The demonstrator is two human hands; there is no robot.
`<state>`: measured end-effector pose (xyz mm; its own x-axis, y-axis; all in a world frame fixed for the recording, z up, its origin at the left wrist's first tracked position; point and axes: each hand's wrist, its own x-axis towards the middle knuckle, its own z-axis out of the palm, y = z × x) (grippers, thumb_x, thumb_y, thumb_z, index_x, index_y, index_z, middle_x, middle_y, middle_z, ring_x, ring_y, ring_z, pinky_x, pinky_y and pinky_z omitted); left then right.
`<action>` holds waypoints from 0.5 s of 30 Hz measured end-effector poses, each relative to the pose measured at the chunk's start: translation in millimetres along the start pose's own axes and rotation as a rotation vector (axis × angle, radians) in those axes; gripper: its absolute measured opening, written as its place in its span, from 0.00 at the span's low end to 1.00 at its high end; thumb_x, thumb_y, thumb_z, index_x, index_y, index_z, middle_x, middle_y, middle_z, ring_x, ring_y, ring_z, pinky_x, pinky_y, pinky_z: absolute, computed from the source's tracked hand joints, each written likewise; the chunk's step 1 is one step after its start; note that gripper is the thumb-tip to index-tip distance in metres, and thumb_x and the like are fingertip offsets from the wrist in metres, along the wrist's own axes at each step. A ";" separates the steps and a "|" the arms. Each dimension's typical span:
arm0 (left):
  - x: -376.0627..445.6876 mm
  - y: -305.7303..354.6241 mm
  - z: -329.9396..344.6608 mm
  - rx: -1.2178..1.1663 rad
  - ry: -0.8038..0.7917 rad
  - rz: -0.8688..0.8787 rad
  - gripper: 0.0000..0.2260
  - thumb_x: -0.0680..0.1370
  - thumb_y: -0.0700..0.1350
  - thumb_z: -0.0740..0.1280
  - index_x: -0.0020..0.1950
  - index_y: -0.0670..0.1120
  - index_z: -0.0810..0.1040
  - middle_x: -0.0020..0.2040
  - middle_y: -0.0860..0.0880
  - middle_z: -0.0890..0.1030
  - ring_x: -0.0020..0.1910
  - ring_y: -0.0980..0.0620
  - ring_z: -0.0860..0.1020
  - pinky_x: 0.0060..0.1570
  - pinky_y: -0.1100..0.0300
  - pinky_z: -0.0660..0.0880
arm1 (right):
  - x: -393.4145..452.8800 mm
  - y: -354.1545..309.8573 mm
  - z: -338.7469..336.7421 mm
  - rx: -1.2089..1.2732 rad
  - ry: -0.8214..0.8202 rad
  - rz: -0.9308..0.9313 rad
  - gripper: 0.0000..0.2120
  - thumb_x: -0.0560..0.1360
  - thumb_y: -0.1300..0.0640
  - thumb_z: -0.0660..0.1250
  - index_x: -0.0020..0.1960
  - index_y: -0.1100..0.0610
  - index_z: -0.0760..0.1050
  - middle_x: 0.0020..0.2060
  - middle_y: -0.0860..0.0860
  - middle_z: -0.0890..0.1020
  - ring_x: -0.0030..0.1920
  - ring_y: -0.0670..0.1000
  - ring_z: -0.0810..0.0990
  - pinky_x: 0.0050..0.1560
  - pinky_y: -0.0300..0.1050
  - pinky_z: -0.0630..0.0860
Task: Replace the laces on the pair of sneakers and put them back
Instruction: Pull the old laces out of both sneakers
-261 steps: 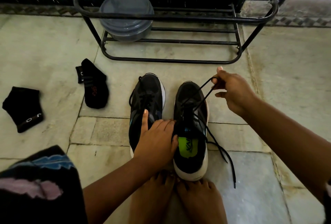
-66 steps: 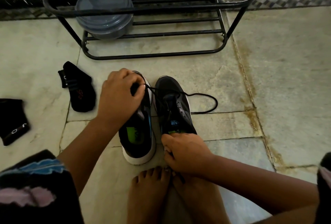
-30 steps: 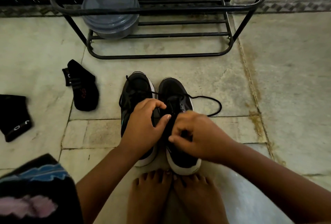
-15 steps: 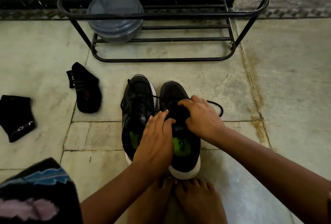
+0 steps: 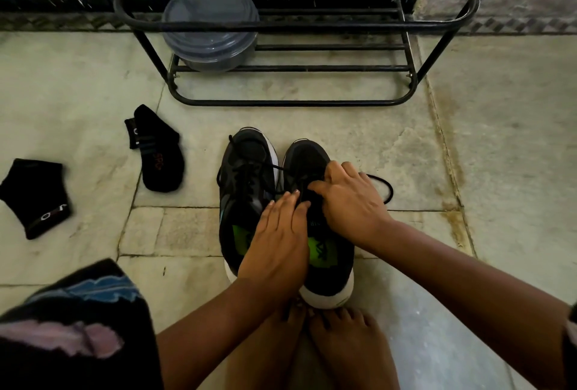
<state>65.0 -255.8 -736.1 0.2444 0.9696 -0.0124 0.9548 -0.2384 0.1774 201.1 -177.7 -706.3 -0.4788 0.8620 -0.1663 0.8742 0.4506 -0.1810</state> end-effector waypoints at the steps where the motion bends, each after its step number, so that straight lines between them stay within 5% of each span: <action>1: 0.3 0.3 -0.7 0.004 -0.005 0.000 0.23 0.70 0.39 0.53 0.66 0.38 0.66 0.64 0.37 0.75 0.65 0.40 0.73 0.66 0.46 0.63 | 2.4 -0.2 -0.6 0.021 0.001 0.022 0.16 0.78 0.51 0.59 0.65 0.49 0.71 0.57 0.52 0.69 0.58 0.53 0.67 0.53 0.45 0.66; 9: 2.0 2.0 -4.8 0.040 -0.069 0.002 0.26 0.69 0.40 0.52 0.66 0.39 0.70 0.65 0.37 0.75 0.66 0.40 0.73 0.66 0.47 0.62 | 21.7 0.6 -3.6 0.119 -0.042 0.073 0.07 0.76 0.56 0.61 0.51 0.51 0.75 0.53 0.53 0.72 0.55 0.54 0.68 0.47 0.43 0.66; 15: 2.6 2.5 -5.7 0.061 -0.059 0.011 0.26 0.69 0.40 0.52 0.66 0.38 0.71 0.64 0.37 0.75 0.66 0.40 0.73 0.66 0.47 0.61 | 16.1 7.7 -2.9 0.145 -0.002 0.086 0.08 0.77 0.52 0.62 0.54 0.53 0.74 0.53 0.51 0.71 0.55 0.53 0.69 0.50 0.44 0.68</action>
<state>67.1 -253.5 -730.1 0.2629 0.9624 -0.0687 0.9601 -0.2539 0.1172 200.3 -159.6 -707.6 -0.4028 0.8955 -0.1892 0.8912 0.3365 -0.3043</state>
